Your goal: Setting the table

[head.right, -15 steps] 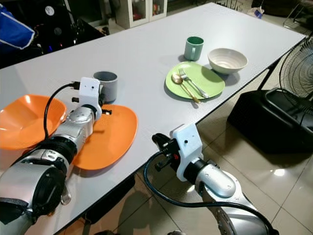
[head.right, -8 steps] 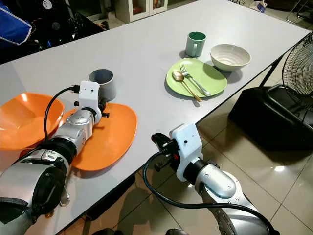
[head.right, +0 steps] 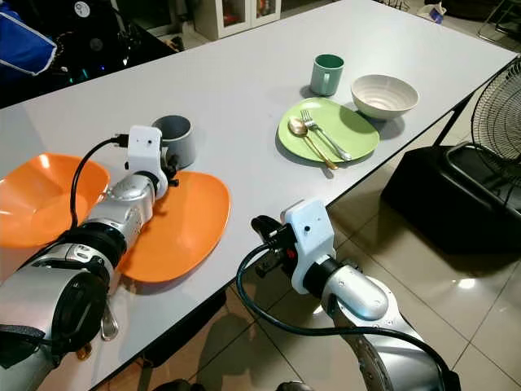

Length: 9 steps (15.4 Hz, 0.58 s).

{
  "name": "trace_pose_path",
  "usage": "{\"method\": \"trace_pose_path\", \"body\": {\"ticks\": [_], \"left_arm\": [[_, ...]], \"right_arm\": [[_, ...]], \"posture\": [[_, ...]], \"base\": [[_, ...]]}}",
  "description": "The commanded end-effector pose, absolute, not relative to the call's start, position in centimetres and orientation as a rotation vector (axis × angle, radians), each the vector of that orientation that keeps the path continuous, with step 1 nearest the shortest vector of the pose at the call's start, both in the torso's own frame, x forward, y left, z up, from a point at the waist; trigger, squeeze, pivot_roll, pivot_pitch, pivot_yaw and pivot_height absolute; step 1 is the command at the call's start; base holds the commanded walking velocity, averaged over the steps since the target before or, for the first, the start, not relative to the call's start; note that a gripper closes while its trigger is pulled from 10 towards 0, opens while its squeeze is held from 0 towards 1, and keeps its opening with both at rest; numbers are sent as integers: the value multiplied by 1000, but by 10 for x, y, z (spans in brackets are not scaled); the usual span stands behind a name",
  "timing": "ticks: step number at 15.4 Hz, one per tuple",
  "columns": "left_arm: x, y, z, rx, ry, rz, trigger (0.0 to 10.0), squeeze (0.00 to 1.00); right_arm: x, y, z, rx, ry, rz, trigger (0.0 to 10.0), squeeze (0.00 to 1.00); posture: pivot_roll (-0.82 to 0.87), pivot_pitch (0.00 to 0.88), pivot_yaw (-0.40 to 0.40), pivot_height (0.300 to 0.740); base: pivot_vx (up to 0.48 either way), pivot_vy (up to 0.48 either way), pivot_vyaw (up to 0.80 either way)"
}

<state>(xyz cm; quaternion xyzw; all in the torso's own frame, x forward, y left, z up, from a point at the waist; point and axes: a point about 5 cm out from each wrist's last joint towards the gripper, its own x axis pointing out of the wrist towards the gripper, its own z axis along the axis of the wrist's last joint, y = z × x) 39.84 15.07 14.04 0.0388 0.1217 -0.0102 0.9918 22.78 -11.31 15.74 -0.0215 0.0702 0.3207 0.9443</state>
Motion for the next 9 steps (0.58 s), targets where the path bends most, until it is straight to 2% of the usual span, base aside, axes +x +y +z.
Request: {"method": "trace_pose_path", "body": {"ticks": [1, 4, 6, 7, 9], "left_arm": [[400, 147, 147, 84, 220, -50, 10000, 0], [397, 154, 147, 93, 194, -32, 10000, 0], [392, 170, 155, 148, 113, 36, 10000, 0], [383, 180, 173, 155, -9, 73, 10000, 0], [365, 177, 205, 38, -196, 33, 10000, 0]], "right_arm": [[231, -113, 158, -46, 129, 646, 10000, 0], [236, -112, 159, -45, 113, 638, 10000, 0], [239, -112, 160, -46, 100, 628, 10000, 0], [242, -114, 162, -46, 81, 602, 10000, 0], [249, -121, 170, -21, 15, 500, 10000, 0]], "posture": [[-60, 16, 39, 740], [-51, 1, 41, 740], [-46, 0, 38, 740], [-41, 0, 34, 740], [-30, 0, 24, 740]], "base": [[0, 0, 0], [0, 0, 0], [0, 0, 0], [0, 0, 0], [0, 0, 0]]}}
